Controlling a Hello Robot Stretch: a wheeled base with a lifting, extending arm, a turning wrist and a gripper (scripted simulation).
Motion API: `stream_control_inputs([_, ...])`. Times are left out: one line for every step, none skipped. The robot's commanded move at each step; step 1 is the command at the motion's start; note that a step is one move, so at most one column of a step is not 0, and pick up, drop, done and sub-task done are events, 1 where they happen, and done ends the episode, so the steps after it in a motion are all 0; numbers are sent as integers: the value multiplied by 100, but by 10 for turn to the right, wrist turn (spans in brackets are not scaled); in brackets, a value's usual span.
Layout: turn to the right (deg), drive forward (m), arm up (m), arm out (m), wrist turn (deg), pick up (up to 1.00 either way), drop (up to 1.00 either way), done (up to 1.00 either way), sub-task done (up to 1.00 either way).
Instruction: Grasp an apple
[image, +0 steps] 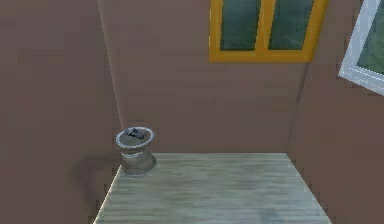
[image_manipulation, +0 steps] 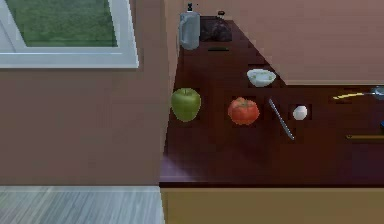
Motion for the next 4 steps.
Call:
stream_control_inputs([0,0,50,0,0,0,0,0,0])
stream_control_inputs([0,0,38,0,0,0,0,0,0])
stream_control_inputs([0,0,0,32,0,0,0,0,0])
stream_control_inputs([0,0,0,0,450,0,0,0,0])
